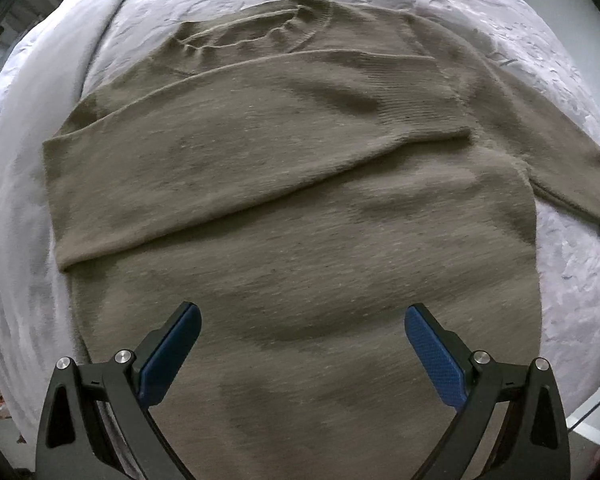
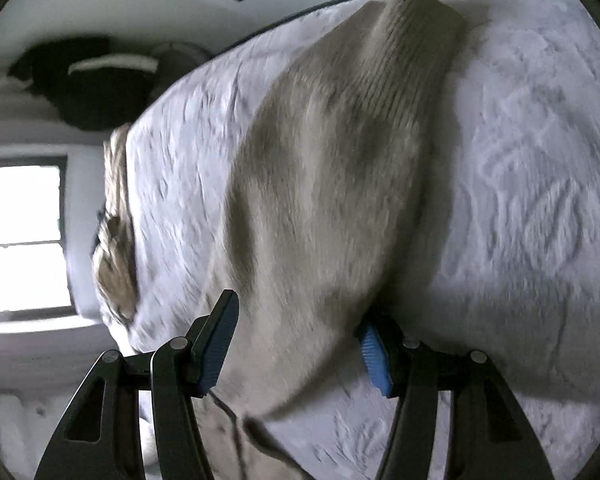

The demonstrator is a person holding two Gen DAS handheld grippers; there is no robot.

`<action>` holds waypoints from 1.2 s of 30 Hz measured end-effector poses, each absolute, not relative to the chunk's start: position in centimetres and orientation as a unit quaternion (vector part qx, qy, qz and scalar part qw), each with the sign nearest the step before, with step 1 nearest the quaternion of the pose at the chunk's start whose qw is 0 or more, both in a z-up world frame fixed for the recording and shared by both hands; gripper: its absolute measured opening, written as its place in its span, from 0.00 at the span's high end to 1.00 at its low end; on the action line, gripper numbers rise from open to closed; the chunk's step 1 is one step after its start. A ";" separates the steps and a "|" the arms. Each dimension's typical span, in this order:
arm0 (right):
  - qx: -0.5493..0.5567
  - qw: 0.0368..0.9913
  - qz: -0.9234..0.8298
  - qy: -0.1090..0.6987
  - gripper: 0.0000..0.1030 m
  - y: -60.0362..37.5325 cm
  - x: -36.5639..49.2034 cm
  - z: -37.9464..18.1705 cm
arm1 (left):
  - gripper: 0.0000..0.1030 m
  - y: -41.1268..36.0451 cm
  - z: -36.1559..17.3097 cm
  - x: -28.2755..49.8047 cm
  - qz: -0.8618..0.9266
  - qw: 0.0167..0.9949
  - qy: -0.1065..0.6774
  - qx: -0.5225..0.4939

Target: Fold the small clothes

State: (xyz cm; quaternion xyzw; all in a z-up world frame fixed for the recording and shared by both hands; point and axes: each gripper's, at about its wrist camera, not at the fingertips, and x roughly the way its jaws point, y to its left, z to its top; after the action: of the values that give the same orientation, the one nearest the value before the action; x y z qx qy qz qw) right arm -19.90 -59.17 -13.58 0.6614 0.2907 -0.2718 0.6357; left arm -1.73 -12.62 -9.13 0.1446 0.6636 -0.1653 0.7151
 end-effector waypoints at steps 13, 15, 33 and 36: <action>0.722 0.608 -0.241 0.226 0.45 -60.1 -19.8 -14.7 | 0.01 -15.5 -8.9 -2.3 -0.165 0.718 0.664 0.126; 0.722 0.609 -0.235 0.228 0.83 -60.0 -19.9 -14.9 | 0.01 -15.1 -9.0 -1.8 -0.164 0.719 0.664 0.123; 0.555 0.760 0.019 0.338 0.94 -49.1 -2.6 -5.3 | 0.01 -9.6 -9.3 0.2 -0.139 0.725 0.668 0.089; 0.489 0.772 0.069 0.399 0.94 -42.8 1.8 -5.3 | 0.01 -8.4 -9.3 0.4 -0.130 0.729 0.667 0.080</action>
State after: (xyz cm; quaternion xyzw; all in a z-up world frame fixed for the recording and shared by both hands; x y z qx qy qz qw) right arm 1.82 -42.81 -5.28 0.4892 0.3990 0.0693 0.7725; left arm 0.36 -8.40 -9.26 0.0799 0.6674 -0.1300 0.7289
